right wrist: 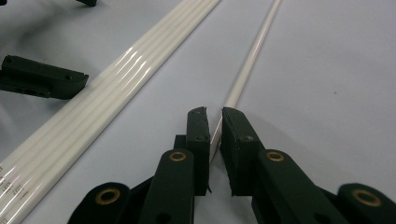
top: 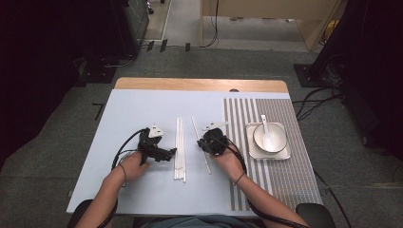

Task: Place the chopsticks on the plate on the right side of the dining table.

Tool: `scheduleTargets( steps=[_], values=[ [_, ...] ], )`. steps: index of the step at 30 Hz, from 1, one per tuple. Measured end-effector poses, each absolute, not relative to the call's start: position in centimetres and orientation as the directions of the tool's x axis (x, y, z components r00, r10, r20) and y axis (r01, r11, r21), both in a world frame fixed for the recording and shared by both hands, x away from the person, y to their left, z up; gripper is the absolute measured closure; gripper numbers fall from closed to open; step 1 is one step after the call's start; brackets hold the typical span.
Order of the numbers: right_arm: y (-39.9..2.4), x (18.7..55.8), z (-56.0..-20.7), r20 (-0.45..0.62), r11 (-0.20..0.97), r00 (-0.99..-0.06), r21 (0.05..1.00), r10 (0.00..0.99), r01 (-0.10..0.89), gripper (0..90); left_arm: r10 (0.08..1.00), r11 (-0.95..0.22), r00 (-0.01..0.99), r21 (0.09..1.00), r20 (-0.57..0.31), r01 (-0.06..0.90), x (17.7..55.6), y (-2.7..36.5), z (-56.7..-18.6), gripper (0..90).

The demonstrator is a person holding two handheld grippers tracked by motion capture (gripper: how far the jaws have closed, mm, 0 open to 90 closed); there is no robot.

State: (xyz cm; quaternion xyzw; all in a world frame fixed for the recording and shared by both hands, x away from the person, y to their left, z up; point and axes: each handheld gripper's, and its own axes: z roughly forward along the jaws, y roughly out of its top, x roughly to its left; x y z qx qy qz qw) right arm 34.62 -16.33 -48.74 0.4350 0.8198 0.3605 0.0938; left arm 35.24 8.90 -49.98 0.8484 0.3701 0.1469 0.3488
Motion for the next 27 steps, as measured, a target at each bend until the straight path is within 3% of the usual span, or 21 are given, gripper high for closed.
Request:
scheduleTargets(
  steps=[20,27],
  values=[
    [-17.4,36.6,-49.1,0.162,0.33,-0.586,0.694,0.794,0.639,82.2,0.731,-0.482,0.683,0.701,-0.009,0.526,35.2,8.9,-50.0,0.0],
    [-17.7,35.7,-48.6,0.187,0.28,-0.555,0.709,0.811,0.647,76.2,0.731,-0.483,0.683,0.701,-0.009,0.525,35.2,8.9,-50.0,0.0]
  ],
)
